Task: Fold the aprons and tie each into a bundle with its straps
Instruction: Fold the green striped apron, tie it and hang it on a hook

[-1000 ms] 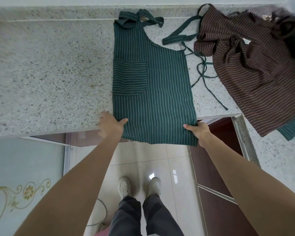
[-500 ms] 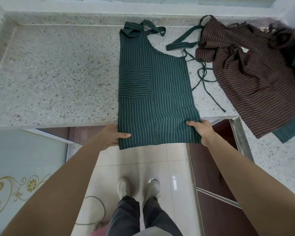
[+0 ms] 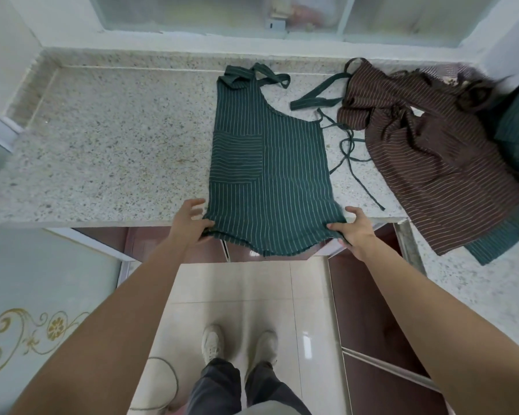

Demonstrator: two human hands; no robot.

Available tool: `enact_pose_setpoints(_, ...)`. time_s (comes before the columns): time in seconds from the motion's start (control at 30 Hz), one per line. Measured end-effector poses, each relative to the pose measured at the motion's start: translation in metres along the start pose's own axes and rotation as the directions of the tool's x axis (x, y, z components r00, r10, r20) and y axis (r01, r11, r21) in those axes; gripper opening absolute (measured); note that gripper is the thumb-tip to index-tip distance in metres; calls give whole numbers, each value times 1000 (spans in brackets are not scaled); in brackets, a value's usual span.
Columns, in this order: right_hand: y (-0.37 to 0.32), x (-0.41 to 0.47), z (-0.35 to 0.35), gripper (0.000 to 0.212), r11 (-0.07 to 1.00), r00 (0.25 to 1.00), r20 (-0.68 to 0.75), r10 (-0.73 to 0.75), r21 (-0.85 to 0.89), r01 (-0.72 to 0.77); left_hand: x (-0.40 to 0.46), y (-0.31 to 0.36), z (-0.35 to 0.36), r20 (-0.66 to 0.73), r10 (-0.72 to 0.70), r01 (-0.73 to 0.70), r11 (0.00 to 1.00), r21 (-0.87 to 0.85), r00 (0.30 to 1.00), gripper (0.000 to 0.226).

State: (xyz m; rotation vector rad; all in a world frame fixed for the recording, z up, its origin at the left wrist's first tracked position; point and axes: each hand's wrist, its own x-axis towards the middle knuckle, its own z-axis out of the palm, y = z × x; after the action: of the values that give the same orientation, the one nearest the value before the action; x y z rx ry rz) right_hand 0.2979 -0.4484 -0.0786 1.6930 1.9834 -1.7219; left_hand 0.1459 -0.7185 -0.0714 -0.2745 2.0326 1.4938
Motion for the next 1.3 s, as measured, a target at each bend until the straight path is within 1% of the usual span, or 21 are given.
enact_pose_setpoints(0.07, -7, -1, -5, 52, 995, 1000, 15, 1, 99, -3, -5, 11, 2, 4, 37, -37, 999, -10, 999, 32)
enact_pose_setpoints(0.1, -16, -1, -9, 47, 993, 999, -7, -46, 110, 46, -9, 21, 3, 16, 51, -50, 996, -69, 999, 28)
enact_pose_setpoints(0.17, -32, -3, -17, 36, 985, 987, -42, -155, 69, 158, -14, 40, 6, 34, 64, -54, 967, -251, 997, 28)
enact_pose_setpoints(0.23, -52, -6, -25, 25, 969, 974, -16, -225, 105, 226, -17, 62, 7, 18, 51, -38, 899, -436, 999, 33)
enact_pose_setpoints(0.27, -63, -9, -28, 19, 957, 969, 20, -245, 166, 239, -16, 71, 8, 1, 46, -39, 869, -493, 999, 37)
enact_pose_setpoints(0.3, -77, -14, -31, 18, 939, 964, 51, -260, 246, 241, -17, 81, 9, -20, 50, -53, 849, -525, 999, 42)
enact_pose_setpoints(0.33, -89, -18, -32, 25, 909, 962, 69, -263, 353, 223, -19, 88, 11, -38, 66, -77, 851, -520, 997, 45)
enact_pose_setpoints(0.37, -101, -20, -33, 33, 862, 959, 85, -271, 464, 202, -22, 96, 12, -54, 104, -117, 871, -477, 993, 46)
enact_pose_setpoints(0.4, -110, -20, -33, 37, 829, 953, 98, -286, 524, 195, -24, 101, 12, -75, 151, -168, 902, -398, 986, 44)
enact_pose_setpoints(0.47, -125, -17, -34, 34, 855, 925, 88, -369, 422, 300, -24, 112, 12, -120, 249, -274, 919, -283, 961, 38)
enact_pose_setpoints(0.5, -132, -15, -34, 33, 868, 909, 103, -403, 357, 345, -19, 120, 11, -154, 266, -300, 917, -265, 951, 38)
enact_pose_setpoints(0.57, -146, -8, -35, 23, 865, 896, 82, -437, 311, 393, -8, 137, 11, -234, 241, -295, 927, -231, 942, 41)
enact_pose_setpoints(0.63, -164, 3, -35, 9, 861, 897, 1, -442, 281, 424, 3, 156, 11, -306, 262, -302, 949, -90, 915, 37)
enact_pose_setpoints(0.7, -182, 17, -33, 11, 876, 909, -65, -412, 248, 414, 18, 173, 12, -361, 346, -341, 937, 82, 866, 30)
enact_pose_setpoints(0.77, -197, 34, -29, 20, 887, 917, -61, -394, 237, 397, 36, 186, 12, -378, 405, -359, 914, 188, 833, 30)
enact_pose_setpoints(0.83, -215, 53, -21, 22, 887, 923, -55, -380, 259, 381, 57, 199, 14, -356, 430, -367, 900, 234, 829, 30)
enact_pose_setpoints(0.93, -246, 82, -5, 4, 897, 928, -68, -365, 242, 371, 96, 217, 19, -300, 453, -360, 877, 318, 840, 28)
enact_pose_setpoints(1.13, -292, 151, 34, 10, 931, 949, -77, -306, 184, 315, 191, 247, 26, -165, 398, -287, 841, 460, 902, 20)
enact_pose_setpoints(1.17, -296, 162, 41, 14, 938, 954, -66, -293, 174, 300, 205, 250, 28, -130, 402, -282, 805, 521, 907, 22)
enact_pose_setpoints(1.23, -303, 181, 53, 16, 952, 964, -50, -262, 148, 267, 233, 254, 31, -38, 410, -280, 686, 672, 911, 24)
enact_pose_setpoints(1.3, -306, 200, 65, 4, 966, 968, -40, -248, 69, 250, 262, 255, 36, 71, 385, -285, 535, 795, 920, 26)
